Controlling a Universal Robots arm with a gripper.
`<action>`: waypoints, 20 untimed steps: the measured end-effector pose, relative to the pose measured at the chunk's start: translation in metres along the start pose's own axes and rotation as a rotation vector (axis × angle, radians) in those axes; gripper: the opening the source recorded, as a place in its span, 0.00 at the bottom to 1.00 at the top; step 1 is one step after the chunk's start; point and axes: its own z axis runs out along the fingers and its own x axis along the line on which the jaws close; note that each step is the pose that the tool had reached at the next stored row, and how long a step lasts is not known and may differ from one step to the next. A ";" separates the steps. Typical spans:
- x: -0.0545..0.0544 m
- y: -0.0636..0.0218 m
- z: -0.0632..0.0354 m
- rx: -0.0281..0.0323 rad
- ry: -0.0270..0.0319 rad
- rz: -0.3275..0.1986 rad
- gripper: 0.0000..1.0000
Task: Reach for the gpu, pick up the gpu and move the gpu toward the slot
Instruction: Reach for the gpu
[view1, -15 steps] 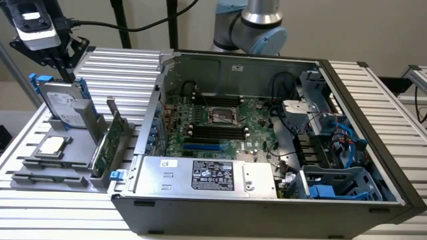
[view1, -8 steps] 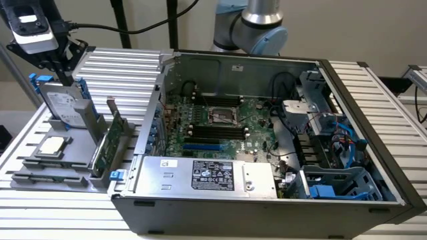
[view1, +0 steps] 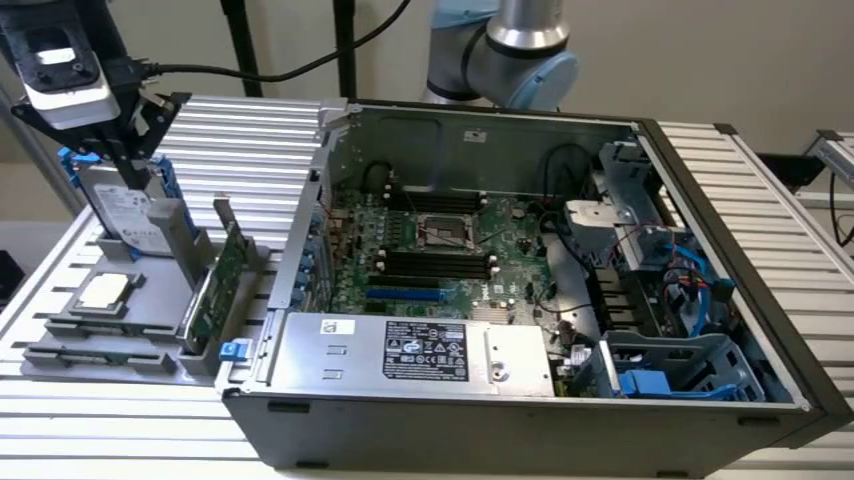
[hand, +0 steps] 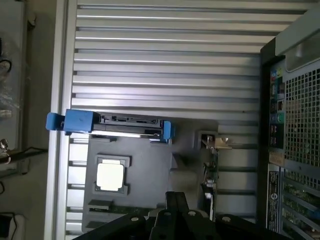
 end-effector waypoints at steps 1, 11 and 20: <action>-0.003 -0.0025 0.0002 0.0000 0.0001 0.000 0.11; -0.032 -0.0198 0.0044 0.0029 -0.0002 0.000 0.11; -0.041 -0.0293 0.0104 0.0074 -0.0030 0.001 0.11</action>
